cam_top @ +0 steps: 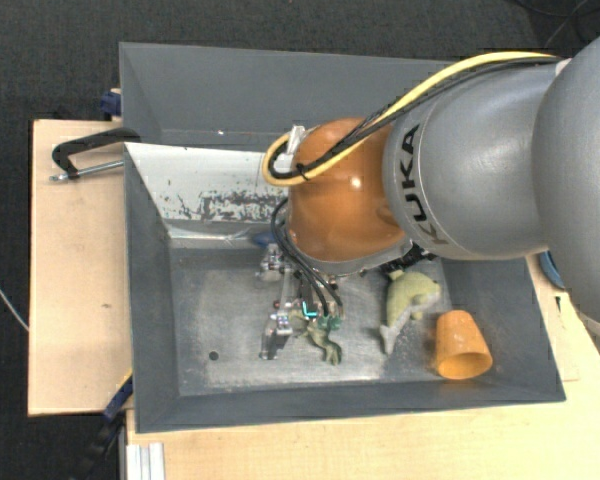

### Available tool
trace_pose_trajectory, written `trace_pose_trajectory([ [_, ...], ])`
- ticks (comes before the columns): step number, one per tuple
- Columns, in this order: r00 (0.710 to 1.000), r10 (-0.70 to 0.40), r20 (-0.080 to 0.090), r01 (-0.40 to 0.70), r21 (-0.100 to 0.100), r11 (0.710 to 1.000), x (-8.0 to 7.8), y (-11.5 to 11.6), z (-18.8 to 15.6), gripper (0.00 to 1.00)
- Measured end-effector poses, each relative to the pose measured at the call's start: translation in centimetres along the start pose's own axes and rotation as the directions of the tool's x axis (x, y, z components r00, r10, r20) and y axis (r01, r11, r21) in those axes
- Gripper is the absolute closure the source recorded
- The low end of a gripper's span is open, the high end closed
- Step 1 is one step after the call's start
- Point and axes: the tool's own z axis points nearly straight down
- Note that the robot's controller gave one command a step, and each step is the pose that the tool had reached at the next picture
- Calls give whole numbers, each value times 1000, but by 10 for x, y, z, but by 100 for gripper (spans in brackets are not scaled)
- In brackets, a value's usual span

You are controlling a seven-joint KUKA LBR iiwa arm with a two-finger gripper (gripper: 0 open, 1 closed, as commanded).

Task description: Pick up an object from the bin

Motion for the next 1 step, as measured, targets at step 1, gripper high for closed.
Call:
trace_pose_trajectory([
  [1,1000,-14,13,14,-3,1000,5,-80,84,0],
])
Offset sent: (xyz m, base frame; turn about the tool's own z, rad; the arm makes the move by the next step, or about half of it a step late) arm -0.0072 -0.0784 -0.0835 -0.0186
